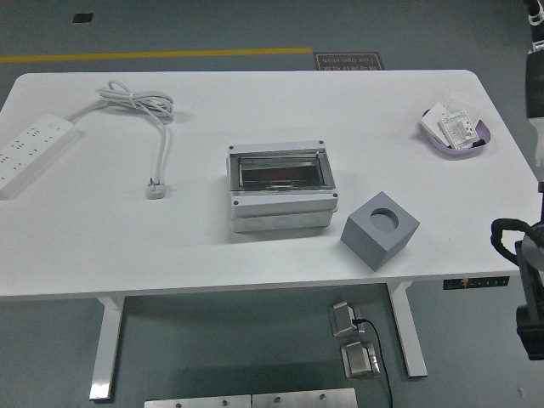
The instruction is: Fetch the battery,place it into the box,close the lid of the box
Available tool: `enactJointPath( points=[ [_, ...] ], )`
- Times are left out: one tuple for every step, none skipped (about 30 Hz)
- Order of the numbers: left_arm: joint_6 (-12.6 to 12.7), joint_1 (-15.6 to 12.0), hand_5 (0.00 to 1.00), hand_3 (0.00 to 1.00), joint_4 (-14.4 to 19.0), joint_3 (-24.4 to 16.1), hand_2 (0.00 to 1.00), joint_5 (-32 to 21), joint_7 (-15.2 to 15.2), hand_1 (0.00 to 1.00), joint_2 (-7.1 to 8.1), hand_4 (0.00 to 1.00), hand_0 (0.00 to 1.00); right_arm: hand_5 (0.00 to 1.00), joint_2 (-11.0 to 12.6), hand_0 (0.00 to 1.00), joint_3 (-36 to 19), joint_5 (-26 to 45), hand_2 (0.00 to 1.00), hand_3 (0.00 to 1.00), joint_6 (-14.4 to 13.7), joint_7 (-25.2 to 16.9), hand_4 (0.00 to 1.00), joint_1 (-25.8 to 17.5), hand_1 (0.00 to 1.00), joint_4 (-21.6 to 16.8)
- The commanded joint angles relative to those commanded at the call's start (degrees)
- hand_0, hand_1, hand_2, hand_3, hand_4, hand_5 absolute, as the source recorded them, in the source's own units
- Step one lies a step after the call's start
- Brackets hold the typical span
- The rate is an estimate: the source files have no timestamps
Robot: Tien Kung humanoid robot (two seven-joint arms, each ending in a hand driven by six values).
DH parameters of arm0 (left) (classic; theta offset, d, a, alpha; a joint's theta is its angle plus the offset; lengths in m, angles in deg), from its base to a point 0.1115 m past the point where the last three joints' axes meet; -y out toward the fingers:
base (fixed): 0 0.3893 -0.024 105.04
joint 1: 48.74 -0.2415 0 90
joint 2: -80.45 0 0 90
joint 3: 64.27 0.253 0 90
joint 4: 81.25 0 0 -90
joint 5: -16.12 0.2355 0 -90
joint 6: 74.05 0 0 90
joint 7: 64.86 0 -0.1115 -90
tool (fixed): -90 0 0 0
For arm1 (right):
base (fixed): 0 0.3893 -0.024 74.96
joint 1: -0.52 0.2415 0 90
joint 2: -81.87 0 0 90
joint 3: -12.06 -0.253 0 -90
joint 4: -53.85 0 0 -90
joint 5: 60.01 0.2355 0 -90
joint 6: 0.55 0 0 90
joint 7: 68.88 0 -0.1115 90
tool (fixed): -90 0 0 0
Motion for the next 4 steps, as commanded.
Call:
enactJointPath(
  points=[
    [0.01,0.02,0.149,0.632,0.00,0.03,0.532,-0.03,-0.04,0.634,0.00,0.748,0.649,0.789,0.02,0.626,-0.01,0.09,0.325,0.567,-0.08,0.00,0.891,-0.02,0.326,-0.02],
    [0.01,0.03,0.149,0.632,0.00,0.03,0.532,-0.02,-0.05,0.634,0.00,0.748,0.649,0.789,0.04,0.626,0.00,0.16,0.325,0.567,-0.12,0.01,0.891,-0.03,0.326,-0.03],
    [0.00,0.04,0.149,0.632,0.00,0.04,0.532,-0.01,-0.06,0.634,0.01,0.748,0.649,0.789,0.07,0.626,0.02,0.28,0.325,0.567,-0.23,0.03,0.891,-0.04,0.326,-0.05],
    [0.01,0.04,0.149,0.632,0.00,0.06,0.532,-0.02,-0.08,0.634,0.02,0.748,0.649,0.789,0.11,0.626,0.04,0.41,0.325,0.567,-0.40,0.01,0.891,-0.04,0.326,-0.08]
  ],
)
